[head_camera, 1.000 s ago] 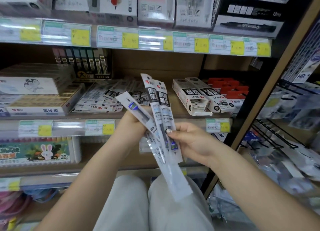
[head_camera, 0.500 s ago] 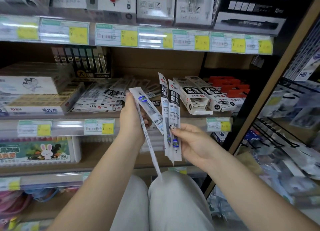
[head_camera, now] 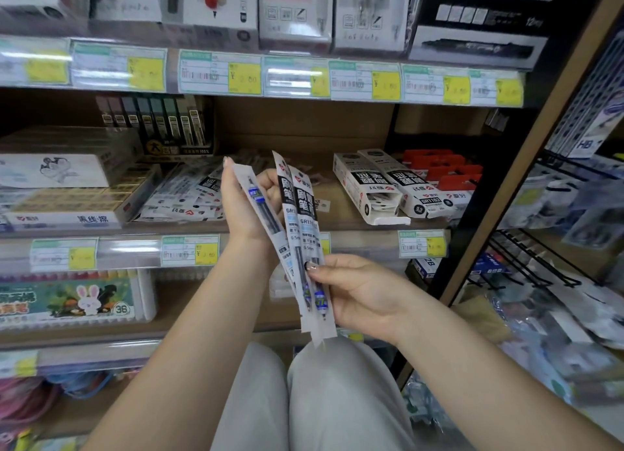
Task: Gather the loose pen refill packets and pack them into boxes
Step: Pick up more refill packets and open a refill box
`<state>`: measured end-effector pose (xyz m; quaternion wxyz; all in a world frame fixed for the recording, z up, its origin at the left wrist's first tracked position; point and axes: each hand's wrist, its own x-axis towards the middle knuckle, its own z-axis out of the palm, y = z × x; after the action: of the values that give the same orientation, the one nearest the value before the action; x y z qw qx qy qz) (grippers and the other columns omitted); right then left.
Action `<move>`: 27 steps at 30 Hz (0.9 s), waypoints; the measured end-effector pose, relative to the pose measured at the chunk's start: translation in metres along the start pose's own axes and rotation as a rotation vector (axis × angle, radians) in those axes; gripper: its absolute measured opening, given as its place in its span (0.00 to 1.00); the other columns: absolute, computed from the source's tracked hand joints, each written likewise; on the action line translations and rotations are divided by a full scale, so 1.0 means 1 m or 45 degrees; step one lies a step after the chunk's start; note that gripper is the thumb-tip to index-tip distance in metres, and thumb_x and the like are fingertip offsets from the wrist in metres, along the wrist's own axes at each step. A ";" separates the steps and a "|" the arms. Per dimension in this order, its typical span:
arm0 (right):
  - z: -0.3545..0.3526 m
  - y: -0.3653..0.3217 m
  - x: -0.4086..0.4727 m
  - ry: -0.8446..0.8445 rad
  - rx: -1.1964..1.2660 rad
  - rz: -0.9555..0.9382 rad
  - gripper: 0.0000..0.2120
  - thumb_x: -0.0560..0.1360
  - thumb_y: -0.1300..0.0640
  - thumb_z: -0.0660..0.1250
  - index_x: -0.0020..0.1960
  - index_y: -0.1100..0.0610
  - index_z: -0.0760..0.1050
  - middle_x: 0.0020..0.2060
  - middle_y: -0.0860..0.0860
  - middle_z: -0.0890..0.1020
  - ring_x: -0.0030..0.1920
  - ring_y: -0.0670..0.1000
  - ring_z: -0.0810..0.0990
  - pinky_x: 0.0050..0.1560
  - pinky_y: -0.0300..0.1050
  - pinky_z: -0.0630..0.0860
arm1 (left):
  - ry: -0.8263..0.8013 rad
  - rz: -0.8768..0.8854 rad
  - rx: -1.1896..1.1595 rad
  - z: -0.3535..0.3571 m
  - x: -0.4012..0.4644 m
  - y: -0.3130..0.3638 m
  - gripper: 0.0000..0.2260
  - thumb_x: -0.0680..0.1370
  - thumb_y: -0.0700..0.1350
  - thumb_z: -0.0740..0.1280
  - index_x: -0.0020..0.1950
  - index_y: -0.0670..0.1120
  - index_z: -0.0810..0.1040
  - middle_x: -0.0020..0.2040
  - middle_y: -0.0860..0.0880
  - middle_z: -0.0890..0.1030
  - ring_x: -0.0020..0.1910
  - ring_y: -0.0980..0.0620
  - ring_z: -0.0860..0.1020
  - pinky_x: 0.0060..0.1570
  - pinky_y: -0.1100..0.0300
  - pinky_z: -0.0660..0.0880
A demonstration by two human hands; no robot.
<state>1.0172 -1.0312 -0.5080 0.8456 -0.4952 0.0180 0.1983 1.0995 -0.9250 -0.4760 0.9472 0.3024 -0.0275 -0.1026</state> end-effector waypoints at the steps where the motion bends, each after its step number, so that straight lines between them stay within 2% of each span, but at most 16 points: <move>1: 0.000 0.000 0.001 0.009 -0.014 -0.021 0.11 0.77 0.70 0.56 0.48 0.65 0.77 0.35 0.56 0.83 0.33 0.48 0.83 0.33 0.42 0.80 | -0.004 -0.002 0.027 0.001 -0.001 0.000 0.30 0.78 0.65 0.47 0.33 0.42 0.71 0.22 0.48 0.67 0.14 0.56 0.64 0.18 0.72 0.64; 3: -0.001 0.000 0.003 0.052 -0.086 -0.095 0.10 0.77 0.70 0.57 0.47 0.64 0.77 0.34 0.54 0.83 0.32 0.48 0.82 0.34 0.43 0.80 | 0.005 0.023 0.121 0.001 -0.002 -0.001 0.31 0.79 0.63 0.47 0.33 0.43 0.75 0.25 0.47 0.73 0.18 0.54 0.72 0.21 0.69 0.70; 4: -0.001 0.000 0.003 0.084 -0.129 -0.141 0.10 0.77 0.69 0.57 0.46 0.64 0.77 0.33 0.54 0.83 0.32 0.48 0.82 0.35 0.43 0.80 | 0.016 0.048 0.184 -0.001 -0.003 -0.003 0.30 0.80 0.62 0.47 0.36 0.44 0.78 0.27 0.48 0.78 0.22 0.52 0.77 0.25 0.66 0.74; 6: -0.003 -0.002 0.005 0.171 -0.187 -0.235 0.09 0.77 0.69 0.58 0.45 0.63 0.77 0.34 0.54 0.84 0.32 0.48 0.82 0.35 0.43 0.81 | -0.015 0.041 0.288 -0.006 -0.006 -0.007 0.28 0.79 0.63 0.48 0.45 0.46 0.81 0.37 0.48 0.85 0.35 0.51 0.83 0.38 0.59 0.78; 9: -0.009 -0.006 0.009 0.336 -0.288 -0.357 0.08 0.77 0.66 0.60 0.47 0.60 0.79 0.40 0.55 0.84 0.36 0.50 0.82 0.41 0.49 0.80 | -0.141 -0.053 0.419 -0.013 -0.015 -0.015 0.26 0.80 0.60 0.49 0.53 0.46 0.81 0.48 0.46 0.85 0.48 0.47 0.83 0.50 0.50 0.76; 11: -0.012 -0.006 0.011 0.439 -0.361 -0.399 0.08 0.77 0.65 0.62 0.48 0.57 0.79 0.43 0.56 0.84 0.40 0.53 0.82 0.48 0.57 0.78 | -0.152 -0.059 0.475 -0.017 -0.017 -0.023 0.21 0.81 0.54 0.51 0.59 0.44 0.79 0.51 0.44 0.84 0.51 0.45 0.82 0.52 0.48 0.78; 13: -0.011 -0.005 0.012 0.501 -0.430 -0.424 0.08 0.77 0.64 0.62 0.48 0.56 0.80 0.45 0.57 0.84 0.43 0.57 0.82 0.51 0.64 0.77 | -0.095 -0.033 0.525 -0.020 -0.020 -0.030 0.17 0.81 0.51 0.55 0.58 0.44 0.80 0.52 0.41 0.83 0.53 0.42 0.81 0.56 0.41 0.75; 15: -0.008 -0.002 0.011 0.516 -0.451 -0.452 0.08 0.77 0.64 0.62 0.48 0.56 0.80 0.46 0.59 0.84 0.44 0.58 0.82 0.49 0.66 0.77 | -0.038 0.028 0.617 -0.024 -0.019 -0.035 0.16 0.80 0.49 0.56 0.49 0.47 0.83 0.50 0.40 0.83 0.50 0.40 0.81 0.56 0.37 0.74; 17: -0.006 0.000 0.011 0.521 -0.438 -0.475 0.09 0.77 0.65 0.62 0.48 0.56 0.80 0.46 0.59 0.84 0.44 0.57 0.82 0.48 0.64 0.78 | 0.009 0.082 0.642 -0.025 -0.020 -0.036 0.17 0.82 0.45 0.56 0.43 0.47 0.84 0.45 0.41 0.84 0.44 0.42 0.82 0.52 0.40 0.76; 19: -0.006 0.000 0.011 0.529 -0.441 -0.490 0.09 0.77 0.64 0.62 0.49 0.55 0.80 0.46 0.57 0.85 0.44 0.56 0.83 0.47 0.59 0.79 | 0.036 0.135 0.637 -0.023 -0.022 -0.034 0.15 0.82 0.44 0.58 0.43 0.45 0.83 0.42 0.42 0.84 0.40 0.45 0.82 0.48 0.44 0.77; 23: -0.005 0.000 0.013 0.581 -0.405 -0.561 0.09 0.77 0.65 0.63 0.47 0.55 0.80 0.45 0.56 0.85 0.44 0.55 0.83 0.44 0.54 0.80 | 0.080 0.177 0.587 -0.021 -0.025 -0.031 0.11 0.80 0.43 0.61 0.52 0.38 0.79 0.44 0.39 0.84 0.39 0.44 0.83 0.41 0.49 0.80; 25: -0.005 0.002 0.014 0.625 -0.399 -0.611 0.10 0.76 0.66 0.63 0.46 0.54 0.80 0.44 0.55 0.85 0.46 0.56 0.83 0.46 0.55 0.80 | 0.100 0.189 0.560 -0.021 -0.025 -0.032 0.09 0.80 0.43 0.62 0.51 0.38 0.79 0.45 0.39 0.84 0.40 0.44 0.83 0.40 0.50 0.81; 27: -0.004 0.004 0.015 0.663 -0.403 -0.641 0.10 0.76 0.66 0.63 0.47 0.54 0.80 0.45 0.56 0.85 0.48 0.58 0.83 0.48 0.56 0.80 | 0.107 0.194 0.574 -0.020 -0.025 -0.034 0.08 0.79 0.44 0.63 0.50 0.41 0.80 0.46 0.40 0.84 0.43 0.42 0.83 0.43 0.48 0.80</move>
<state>1.0306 -1.0279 -0.5168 0.7481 -0.6422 0.0792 -0.1471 1.0711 -0.9355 -0.5119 0.8611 0.5072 -0.0332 -0.0093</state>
